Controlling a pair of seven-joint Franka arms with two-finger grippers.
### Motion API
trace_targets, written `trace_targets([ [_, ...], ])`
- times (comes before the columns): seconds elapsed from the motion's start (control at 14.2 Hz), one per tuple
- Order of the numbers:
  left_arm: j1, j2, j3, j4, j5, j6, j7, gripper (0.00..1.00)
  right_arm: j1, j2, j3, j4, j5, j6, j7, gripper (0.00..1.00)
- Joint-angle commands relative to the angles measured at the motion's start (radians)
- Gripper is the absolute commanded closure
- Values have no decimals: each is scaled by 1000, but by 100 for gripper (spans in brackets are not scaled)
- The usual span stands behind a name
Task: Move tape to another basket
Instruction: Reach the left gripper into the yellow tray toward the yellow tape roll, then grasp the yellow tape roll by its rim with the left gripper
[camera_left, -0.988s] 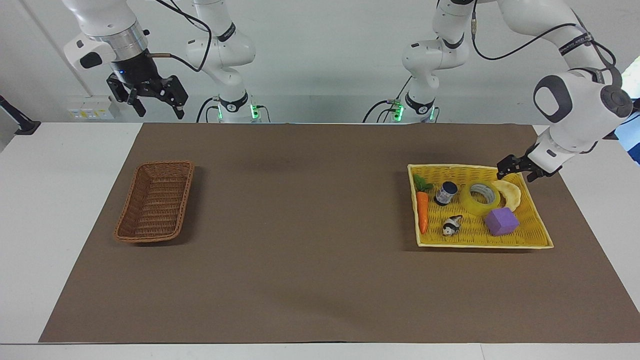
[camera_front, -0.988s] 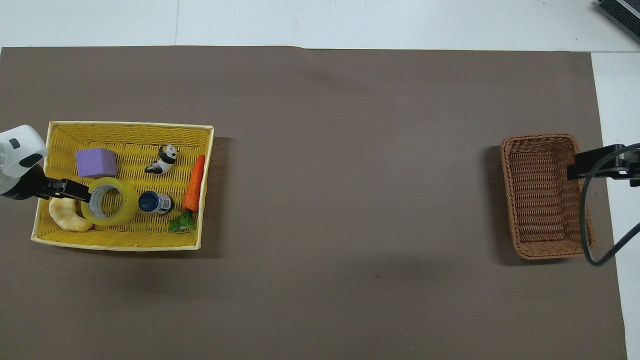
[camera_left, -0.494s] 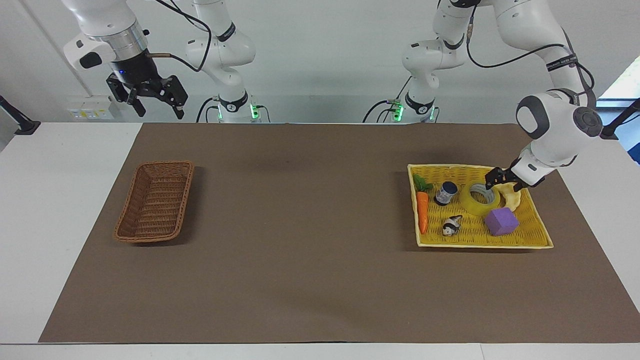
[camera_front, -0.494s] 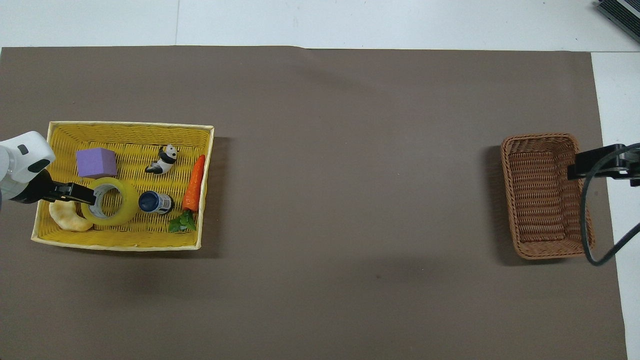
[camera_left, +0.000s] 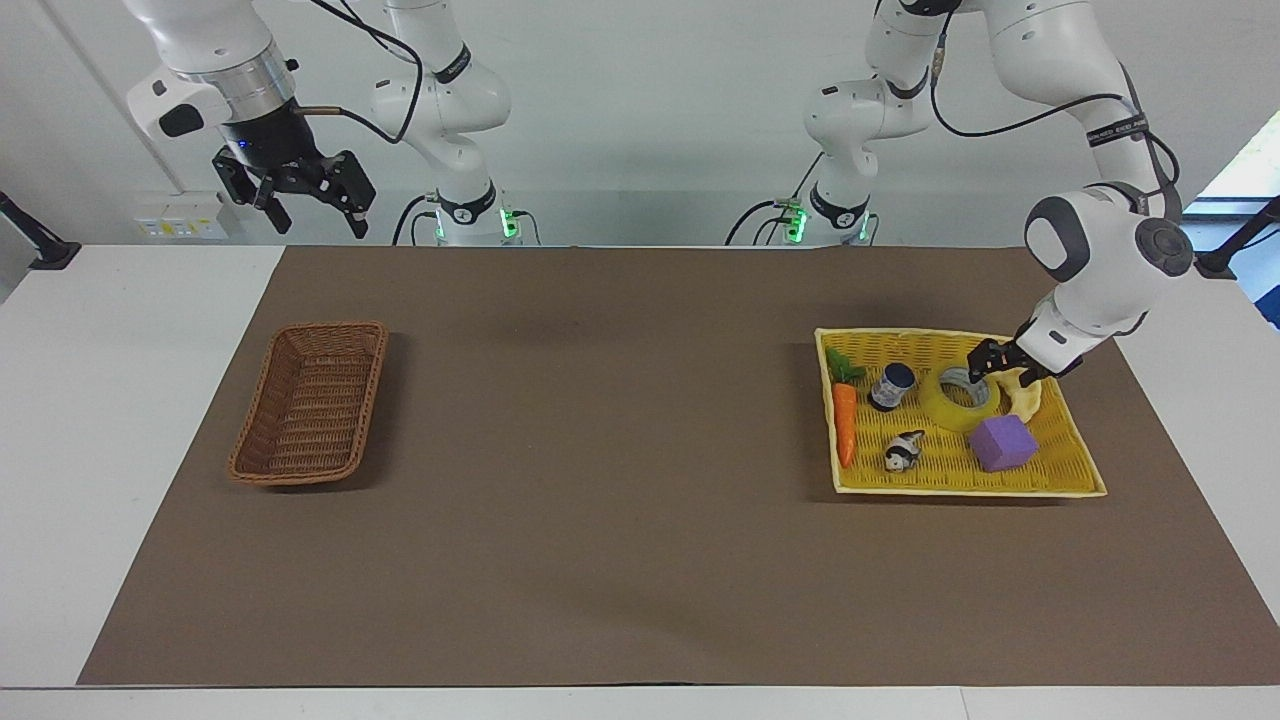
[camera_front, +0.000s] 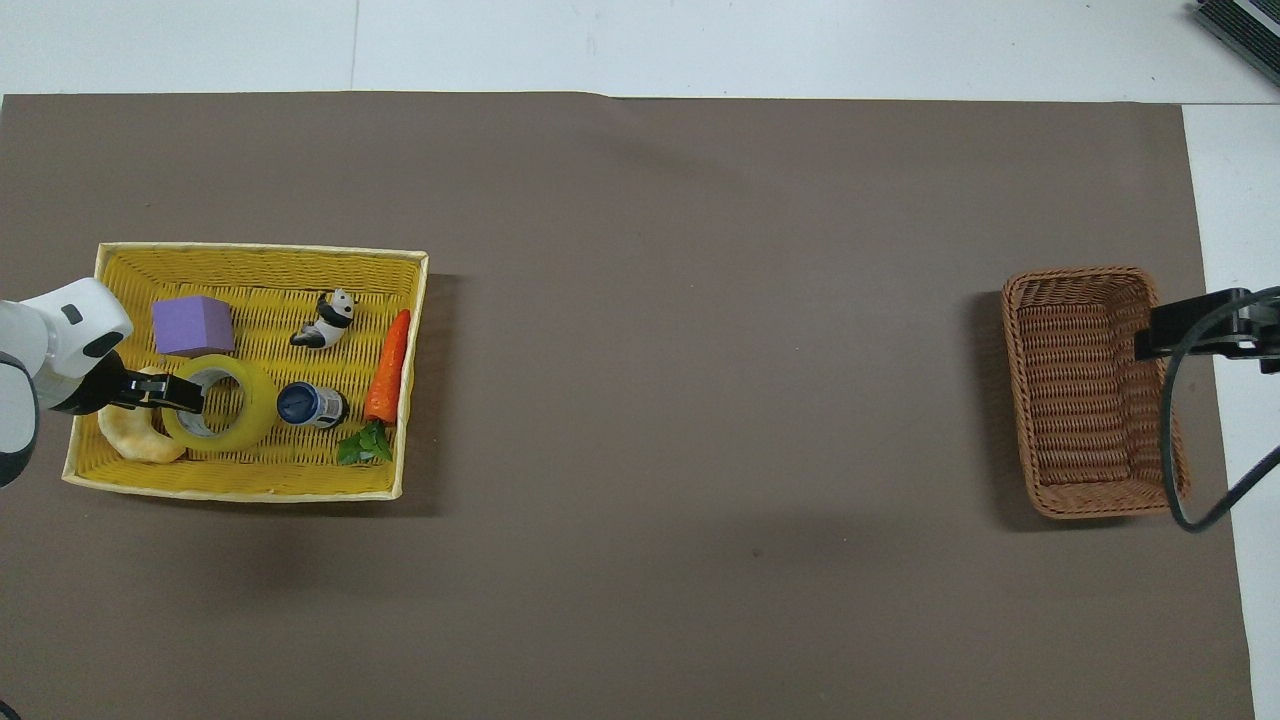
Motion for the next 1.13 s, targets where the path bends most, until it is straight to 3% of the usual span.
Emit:
trace_targets([
  [0.0, 5, 1, -1, -18, 0, 32, -15, 21, -16, -7, 6, -9, 12, 9, -24, 0],
  [0.42, -5, 21, -1, -51, -14, 88, -18, 26, -16, -7, 6, -9, 12, 9, -25, 0],
  [0.49, -6, 21, -1, -61, -14, 100, -20, 32, -16, -7, 6, -9, 12, 9, -25, 0],
  [0.64, -6, 21, -1, -64, -14, 98, -52, 55, -16, -7, 6, -9, 12, 9, -25, 0],
  [0.71, -6, 20, -1, -64, -14, 90, -73, 74, -16, -7, 6, -9, 12, 9, -25, 0],
  [0.78, -11, 20, -1, -64, -14, 82, -81, 100, -16, -7, 6, -9, 12, 9, -25, 0],
  [1.06, -9, 15, -3, 6, -14, -9, -81, 100, -16, -7, 6, -9, 12, 9, -25, 0],
])
